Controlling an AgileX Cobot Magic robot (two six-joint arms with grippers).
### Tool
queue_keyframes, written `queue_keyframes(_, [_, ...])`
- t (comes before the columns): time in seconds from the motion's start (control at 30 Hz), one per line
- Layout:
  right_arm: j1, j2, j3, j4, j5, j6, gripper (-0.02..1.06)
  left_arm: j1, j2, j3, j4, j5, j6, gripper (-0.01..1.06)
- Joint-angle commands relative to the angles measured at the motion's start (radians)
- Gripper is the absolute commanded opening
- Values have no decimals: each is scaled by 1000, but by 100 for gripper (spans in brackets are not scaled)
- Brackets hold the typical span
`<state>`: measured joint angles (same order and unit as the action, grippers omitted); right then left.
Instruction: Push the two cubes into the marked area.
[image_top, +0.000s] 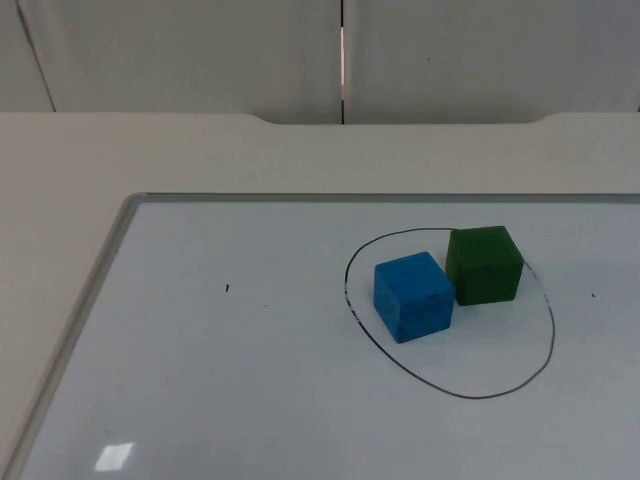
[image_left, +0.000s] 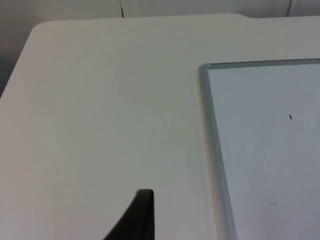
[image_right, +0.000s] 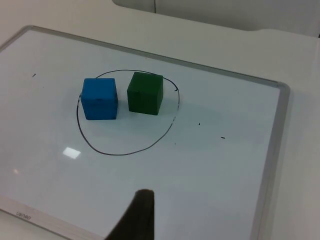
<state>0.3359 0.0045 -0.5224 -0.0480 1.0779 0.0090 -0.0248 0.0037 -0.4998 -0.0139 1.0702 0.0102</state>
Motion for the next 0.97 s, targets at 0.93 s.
queue_keyframes(0.93, [-272, -5, 7, -2, 1, 3, 93, 4, -4, 5, 5, 4, -1, 105])
